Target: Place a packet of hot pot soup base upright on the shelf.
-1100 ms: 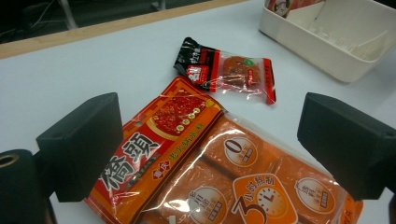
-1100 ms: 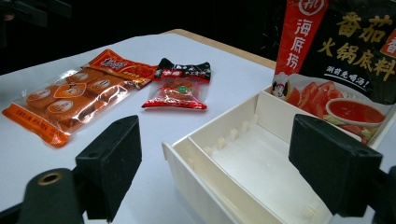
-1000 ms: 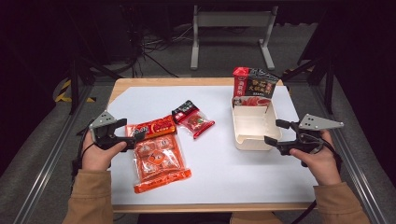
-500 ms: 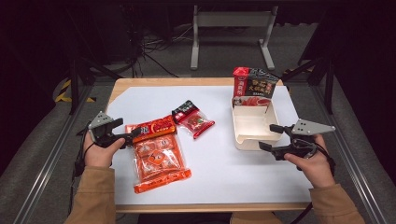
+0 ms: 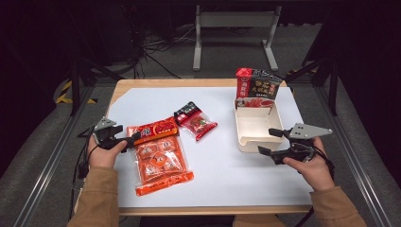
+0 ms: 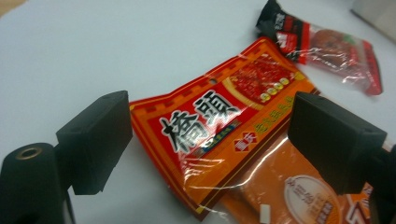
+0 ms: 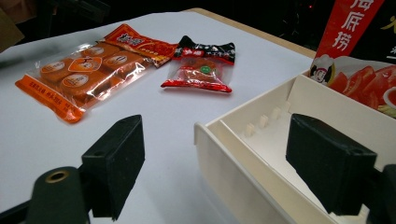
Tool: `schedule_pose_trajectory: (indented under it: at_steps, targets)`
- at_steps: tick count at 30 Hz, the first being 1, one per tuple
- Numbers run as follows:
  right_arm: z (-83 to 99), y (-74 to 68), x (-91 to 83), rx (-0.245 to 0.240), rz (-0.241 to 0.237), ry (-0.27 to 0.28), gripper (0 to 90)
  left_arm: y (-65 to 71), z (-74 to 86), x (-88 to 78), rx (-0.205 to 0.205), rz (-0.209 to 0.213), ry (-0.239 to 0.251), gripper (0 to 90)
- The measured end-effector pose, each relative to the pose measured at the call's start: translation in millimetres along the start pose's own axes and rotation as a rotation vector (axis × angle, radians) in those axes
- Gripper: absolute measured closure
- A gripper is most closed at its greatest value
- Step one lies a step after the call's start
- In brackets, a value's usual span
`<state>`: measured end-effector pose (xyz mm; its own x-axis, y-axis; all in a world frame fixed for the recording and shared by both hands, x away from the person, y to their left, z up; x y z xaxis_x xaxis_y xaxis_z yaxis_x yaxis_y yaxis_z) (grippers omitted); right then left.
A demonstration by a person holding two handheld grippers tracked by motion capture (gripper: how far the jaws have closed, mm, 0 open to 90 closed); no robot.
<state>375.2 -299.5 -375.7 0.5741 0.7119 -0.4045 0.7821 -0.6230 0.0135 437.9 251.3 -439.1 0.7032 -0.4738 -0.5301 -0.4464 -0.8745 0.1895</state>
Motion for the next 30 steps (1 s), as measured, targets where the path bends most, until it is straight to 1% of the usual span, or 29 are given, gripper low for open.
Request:
schedule_pose_trajectory:
  at_steps: [1, 2, 4, 8, 10, 12, 15, 19, 20, 21, 22, 25, 27, 28, 30]
  targets:
    - [0.2, -0.2, 0.7, -0.004, 0.000, -0.002, 20.3, -1.1, 1.5, 2.1, -0.012, -0.009, 0.000, 14.8]
    - [0.4, -0.4, 1.4, -0.006, 0.000, -0.005, 20.3, -3.5, 3.4, 4.3, -0.018, -0.013, -0.011, 14.8]
    - [0.9, -0.8, 2.5, -0.008, 0.001, -0.011, 20.3, -6.4, 5.7, 7.6, -0.031, -0.015, -0.019, 14.9]
    - [1.1, -1.6, 3.5, -0.007, 0.000, -0.012, 20.2, -10.9, 8.5, 13.5, -0.043, -0.028, -0.037, 15.0]
    - [1.6, -1.8, 4.1, -0.007, 0.001, -0.016, 20.2, -13.0, 9.5, 17.0, -0.050, -0.026, -0.048, 15.0]
    - [2.2, -2.3, 4.7, -0.006, 0.003, -0.020, 20.2, -13.9, 10.4, 20.7, -0.054, -0.018, -0.054, 15.7]
    - [3.4, -3.8, 5.1, -0.006, 0.004, -0.026, 20.2, -14.6, 11.6, 25.9, -0.066, 0.001, -0.079, 17.4]
    - [5.0, -5.5, 3.9, -0.005, 0.007, -0.029, 20.1, -15.9, 13.2, 31.1, -0.088, 0.019, -0.102, 19.1]
    - [5.4, -5.6, 3.2, -0.005, 0.011, -0.030, 20.1, -15.8, 13.7, 32.3, -0.088, 0.025, -0.106, 19.6]
    - [6.1, -5.4, 2.2, -0.005, 0.016, -0.030, 20.1, -16.4, 13.7, 32.6, -0.080, 0.032, -0.110, 22.9]
    - [6.5, -5.2, 1.5, -0.003, 0.020, -0.031, 20.1, -15.8, 13.6, 33.1, -0.092, 0.037, -0.108, 23.8]
    - [8.0, -5.2, -0.2, -0.003, 0.023, -0.032, 20.1, -16.8, 13.2, 33.2, -0.098, 0.051, -0.108, 26.8]
    - [8.3, -5.3, -0.5, -0.004, 0.025, -0.034, 20.1, -17.3, 13.2, 33.3, -0.096, 0.047, -0.101, 27.3]
    - [8.9, -5.4, -0.5, -0.003, 0.027, -0.035, 19.8, -17.3, 13.3, 33.2, -0.099, 0.046, -0.100, 31.8]
    - [9.9, -5.0, -0.1, -0.003, 0.032, -0.039, 19.8, -16.5, 13.2, 33.5, -0.088, 0.049, -0.102, 38.1]
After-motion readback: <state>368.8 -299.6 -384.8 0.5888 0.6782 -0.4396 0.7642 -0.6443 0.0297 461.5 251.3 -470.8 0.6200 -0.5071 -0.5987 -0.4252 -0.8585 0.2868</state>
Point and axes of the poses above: each handheld gripper's, and its own axes: x roughly forward along the jaws, z roughly out of its underside, y roughly to its right, the point moved 2 cm from there along x, roughly forward along the jaws, and after that the axes turned 2 degrees about y, right-handed, at the moved point
